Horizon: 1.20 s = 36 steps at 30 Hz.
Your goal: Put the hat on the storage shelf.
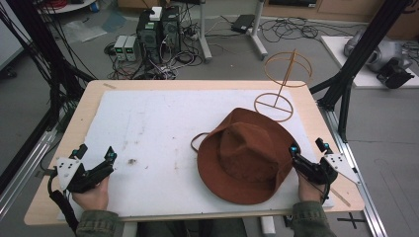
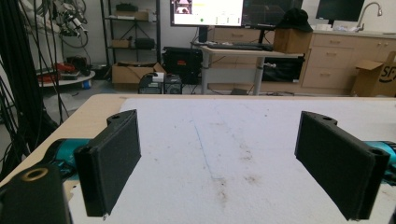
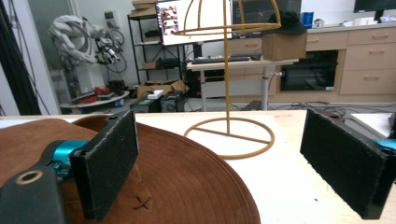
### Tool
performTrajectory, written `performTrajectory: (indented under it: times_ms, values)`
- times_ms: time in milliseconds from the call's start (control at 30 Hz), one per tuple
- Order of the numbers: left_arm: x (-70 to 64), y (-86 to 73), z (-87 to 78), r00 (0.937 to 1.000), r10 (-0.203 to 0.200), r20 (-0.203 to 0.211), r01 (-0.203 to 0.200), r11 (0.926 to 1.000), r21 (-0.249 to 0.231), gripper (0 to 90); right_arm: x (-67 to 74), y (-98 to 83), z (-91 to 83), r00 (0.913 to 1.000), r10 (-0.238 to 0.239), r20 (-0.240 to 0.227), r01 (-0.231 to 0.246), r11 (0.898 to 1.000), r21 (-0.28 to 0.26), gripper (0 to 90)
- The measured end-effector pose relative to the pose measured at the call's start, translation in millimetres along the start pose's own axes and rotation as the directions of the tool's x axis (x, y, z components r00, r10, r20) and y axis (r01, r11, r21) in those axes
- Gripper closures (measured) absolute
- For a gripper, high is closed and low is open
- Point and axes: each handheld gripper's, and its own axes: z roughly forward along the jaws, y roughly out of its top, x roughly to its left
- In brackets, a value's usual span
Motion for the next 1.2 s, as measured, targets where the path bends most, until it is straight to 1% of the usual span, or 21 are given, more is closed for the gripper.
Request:
performTrajectory:
  times_ms: [67,100,167,267,333,400,433,567,633,700,733,833,867,900,933,967,1033,1067,1133,1167,1200]
  values:
    - [0.2,0.1,0.0,1.0000,0.001,0.000,-0.001,1.0000,0.001,14.5,-0.5,1.6,0.2,0.9998,0.007,-0.019,-0.007,1.000,-0.007,10.6]
    - [0.3,0.1,0.3,1.0000,0.002,0.000,-0.002,1.0000,-0.001,14.5,-0.5,1.6,0.2,0.9998,0.007,-0.019,-0.007,1.000,-0.007,10.6]
    - [0.7,0.4,1.3,1.0000,0.008,0.003,-0.008,1.0000,0.002,14.5,1.1,5.2,0.0,0.9989,0.017,-0.042,-0.018,1.000,-0.009,10.6]
    - [2.3,1.0,1.5,0.9999,0.012,0.004,-0.012,0.9999,0.001,14.5,2.6,8.0,0.2,0.9977,0.006,-0.067,-0.006,1.000,-0.006,10.6]
    - [2.9,1.2,1.5,0.9999,0.014,0.003,-0.014,0.9999,0.001,14.5,3.2,8.7,0.3,0.9974,-0.001,-0.073,0.000,1.000,-0.004,10.6]
    - [4.1,1.4,1.4,0.9999,0.012,0.001,-0.012,0.9999,-0.001,14.5,4.4,10.8,1.5,0.9947,-0.004,-0.103,0.004,1.000,0.001,10.6]
    - [4.1,1.4,1.4,0.9999,0.012,0.001,-0.012,0.9999,-0.001,14.5,5.5,11.5,1.8,0.9933,0.004,-0.115,-0.003,1.000,0.008,10.6]
    - [4.5,1.4,1.4,0.9999,0.011,0.000,-0.011,0.9999,-0.001,14.5,9.8,14.6,3.3,0.9869,-0.024,-0.160,0.027,0.999,0.019,10.7]
    - [4.3,1.4,1.6,0.9999,0.013,0.002,-0.013,0.9999,0.000,14.5,12.7,15.6,3.3,0.9825,-0.031,-0.184,0.035,0.999,0.019,10.7]
    - [4.0,1.5,1.5,0.9999,0.014,0.001,-0.014,0.9999,-0.002,14.5,14.1,16.5,4.2,0.9763,-0.053,-0.210,0.058,0.998,0.021,10.7]
    - [4.1,1.6,1.3,0.9999,0.015,0.000,-0.015,0.9999,-0.003,14.5,14.7,16.7,4.1,0.9746,-0.052,-0.218,0.060,0.998,0.029,10.7]
    - [4.8,1.6,1.1,0.9999,0.011,-0.003,-0.011,0.9999,-0.006,14.5,15.9,18.0,5.1,0.9663,-0.072,-0.247,0.087,0.995,0.050,10.6]
    - [4.8,1.6,1.1,0.9999,0.011,-0.003,-0.011,0.9999,-0.006,14.5,15.9,18.0,5.1,0.9663,-0.072,-0.247,0.087,0.995,0.050,10.6]
    - [5.0,1.5,1.1,0.9999,0.011,-0.002,-0.011,0.9999,-0.004,14.5,16.9,18.4,5.1,0.9636,-0.068,-0.259,0.086,0.994,0.061,10.6]
    - [5.2,1.3,1.3,1.0000,0.008,-0.001,-0.008,1.0000,-0.001,14.5,18.1,18.9,5.7,0.9591,-0.068,-0.275,0.091,0.993,0.069,10.6]
    - [5.2,1.3,1.3,1.0000,0.008,-0.001,-0.008,1.0000,-0.001,14.5,18.4,19.0,6.2,0.9569,-0.071,-0.282,0.094,0.993,0.070,10.6]
    - [5.2,1.4,1.4,1.0000,0.010,0.000,-0.010,0.9999,-0.003,14.5,19.8,18.8,7.8,0.9492,-0.058,-0.309,0.089,0.992,0.088,10.6]
    - [4.9,1.5,1.5,1.0000,0.010,-0.001,-0.010,0.9999,-0.004,14.5,20.7,18.4,8.9,0.9439,-0.054,-0.326,0.090,0.991,0.097,10.6]
    - [5.2,1.4,1.6,1.0000,0.009,0.001,-0.009,0.9999,-0.004,14.5,22.5,17.5,11.2,0.9384,-0.065,-0.339,0.111,0.987,0.117,10.6]
    - [5.2,1.4,1.6,1.0000,0.009,0.001,-0.009,0.9999,-0.004,14.5,22.5,17.5,11.2,0.9384,-0.065,-0.339,0.111,0.987,0.117,10.6]
    - [5.6,1.5,1.5,1.0000,0.009,0.001,-0.009,1.0000,-0.002,14.5,24.8,16.6,12.7,0.9334,-0.071,-0.352,0.125,0.983,0.133,10.6]
